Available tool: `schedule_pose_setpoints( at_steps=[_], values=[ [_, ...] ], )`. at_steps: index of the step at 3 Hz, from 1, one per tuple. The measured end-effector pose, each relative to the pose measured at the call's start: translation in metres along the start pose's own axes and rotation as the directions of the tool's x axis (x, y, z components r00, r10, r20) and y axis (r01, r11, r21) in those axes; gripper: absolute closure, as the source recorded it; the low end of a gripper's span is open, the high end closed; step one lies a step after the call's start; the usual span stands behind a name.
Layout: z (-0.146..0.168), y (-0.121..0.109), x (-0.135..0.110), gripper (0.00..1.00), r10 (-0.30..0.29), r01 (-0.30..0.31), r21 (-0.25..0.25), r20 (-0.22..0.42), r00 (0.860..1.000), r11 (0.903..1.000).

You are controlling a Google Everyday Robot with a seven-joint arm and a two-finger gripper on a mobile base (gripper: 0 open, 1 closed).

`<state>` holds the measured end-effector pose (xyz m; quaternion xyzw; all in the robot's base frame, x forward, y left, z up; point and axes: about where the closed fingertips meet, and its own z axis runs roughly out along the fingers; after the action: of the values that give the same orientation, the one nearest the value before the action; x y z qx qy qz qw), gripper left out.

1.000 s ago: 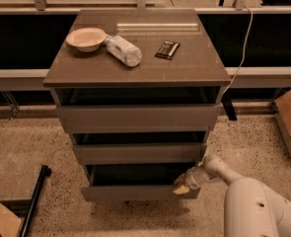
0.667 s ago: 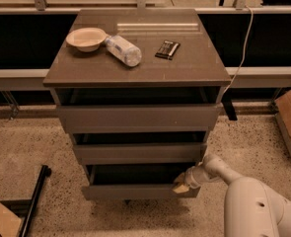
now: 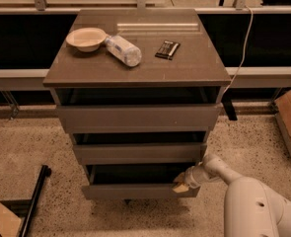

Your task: Open bottom drawer

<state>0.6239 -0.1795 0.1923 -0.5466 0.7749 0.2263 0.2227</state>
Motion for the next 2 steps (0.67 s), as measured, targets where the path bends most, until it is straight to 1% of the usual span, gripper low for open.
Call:
schedule_pose_setpoints(
  at_steps=[2],
  values=[
    [0.0000, 0.0000, 0.0000, 0.11, 0.000, 0.000, 0.000, 0.000, 1.000, 1.0000]
  ],
)
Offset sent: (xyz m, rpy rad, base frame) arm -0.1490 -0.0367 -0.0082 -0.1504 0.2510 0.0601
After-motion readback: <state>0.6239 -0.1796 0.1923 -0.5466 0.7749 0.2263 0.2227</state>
